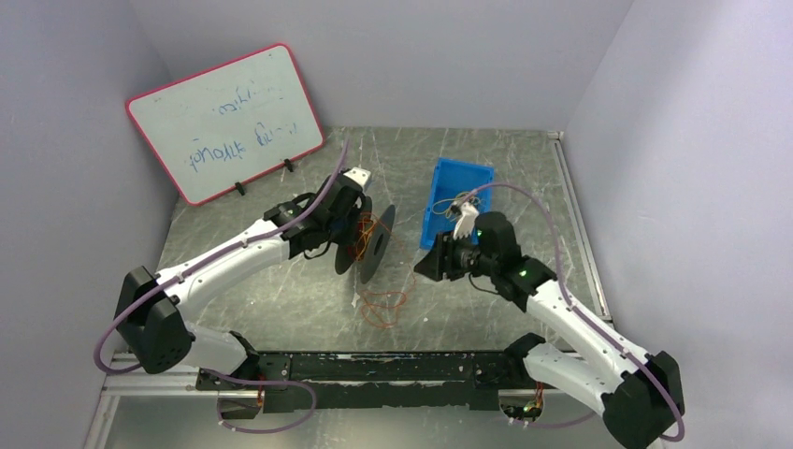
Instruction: Wrap the cables
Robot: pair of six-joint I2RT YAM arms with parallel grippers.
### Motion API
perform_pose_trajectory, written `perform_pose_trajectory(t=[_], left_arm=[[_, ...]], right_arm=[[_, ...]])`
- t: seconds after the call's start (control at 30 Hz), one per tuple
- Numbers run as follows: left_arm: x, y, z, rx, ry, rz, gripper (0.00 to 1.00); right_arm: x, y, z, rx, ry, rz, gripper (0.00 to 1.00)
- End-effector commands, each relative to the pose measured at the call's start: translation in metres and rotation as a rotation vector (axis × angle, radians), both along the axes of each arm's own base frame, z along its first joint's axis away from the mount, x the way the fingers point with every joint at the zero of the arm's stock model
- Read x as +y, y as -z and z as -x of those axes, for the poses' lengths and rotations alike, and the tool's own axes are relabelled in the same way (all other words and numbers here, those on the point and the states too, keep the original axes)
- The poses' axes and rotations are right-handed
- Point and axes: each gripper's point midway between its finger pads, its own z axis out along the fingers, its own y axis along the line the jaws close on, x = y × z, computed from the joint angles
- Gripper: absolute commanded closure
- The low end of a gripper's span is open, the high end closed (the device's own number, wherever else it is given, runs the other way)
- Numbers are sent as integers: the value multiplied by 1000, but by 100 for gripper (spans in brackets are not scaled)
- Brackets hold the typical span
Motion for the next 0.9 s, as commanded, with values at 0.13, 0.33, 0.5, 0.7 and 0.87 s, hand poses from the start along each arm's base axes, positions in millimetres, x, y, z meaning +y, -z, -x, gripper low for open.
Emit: perform_pose_trajectory(t=[0.13, 0.33, 0.5, 0.7, 0.87], left_arm=[[9, -5, 12, 23, -10, 23, 93], [14, -7, 16, 19, -18, 18, 93], [16, -5, 20, 31, -14, 19, 93], [18, -7, 22, 30, -19, 26, 93], [20, -4, 23, 27, -23, 26, 93]], right_arm=[[23, 18, -23, -324, 1, 32, 48], [32, 40, -34, -395, -21, 37, 46], [52, 52, -26, -375, -96, -22, 46], [47, 79, -33, -354, -55, 33, 46], [49, 94, -21, -294, -65, -8, 48]])
